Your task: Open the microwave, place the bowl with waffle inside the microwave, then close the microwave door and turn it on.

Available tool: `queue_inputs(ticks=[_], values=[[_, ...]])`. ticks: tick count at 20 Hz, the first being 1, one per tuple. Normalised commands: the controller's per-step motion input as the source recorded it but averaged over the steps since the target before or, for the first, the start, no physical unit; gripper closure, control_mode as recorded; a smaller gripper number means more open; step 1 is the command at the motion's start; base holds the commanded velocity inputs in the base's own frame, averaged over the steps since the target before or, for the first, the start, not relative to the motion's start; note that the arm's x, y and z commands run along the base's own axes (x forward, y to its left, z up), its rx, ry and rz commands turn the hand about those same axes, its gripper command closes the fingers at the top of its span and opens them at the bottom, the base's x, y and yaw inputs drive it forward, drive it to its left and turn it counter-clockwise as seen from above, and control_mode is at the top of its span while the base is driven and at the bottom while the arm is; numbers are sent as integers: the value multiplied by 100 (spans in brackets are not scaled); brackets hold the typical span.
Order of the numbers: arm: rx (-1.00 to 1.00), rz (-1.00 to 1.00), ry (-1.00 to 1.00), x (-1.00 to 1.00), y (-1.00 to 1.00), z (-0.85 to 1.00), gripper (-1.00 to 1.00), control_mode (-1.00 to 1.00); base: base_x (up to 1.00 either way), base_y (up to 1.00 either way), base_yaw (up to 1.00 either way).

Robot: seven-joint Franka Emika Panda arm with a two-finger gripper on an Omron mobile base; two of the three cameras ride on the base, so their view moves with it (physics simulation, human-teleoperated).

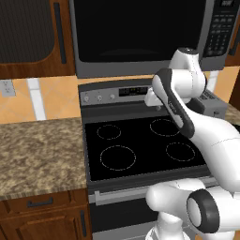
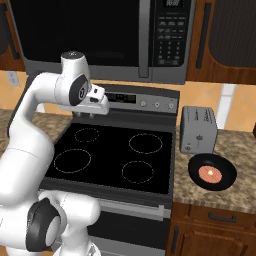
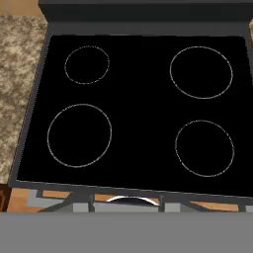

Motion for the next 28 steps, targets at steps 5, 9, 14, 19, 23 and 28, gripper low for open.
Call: queue_inputs(ticks=[5, 9, 14, 19, 23, 28], values=[[0, 0, -14, -27, -3, 15, -100, -100, 0, 0, 0], [0, 0, -50, -45, -28, 43, -100, -100, 0, 0, 0], [0, -2, -7, -5, -38, 3, -100, -100, 0, 0, 0], [0, -10, -12, 10, -65, 30, -100, -100, 0, 0, 0], [0, -5, -17, 22, -66, 58, -100, -100, 0, 0, 0], [1, -2, -20, 12, -43, 60, -100, -100, 0, 0, 0]])
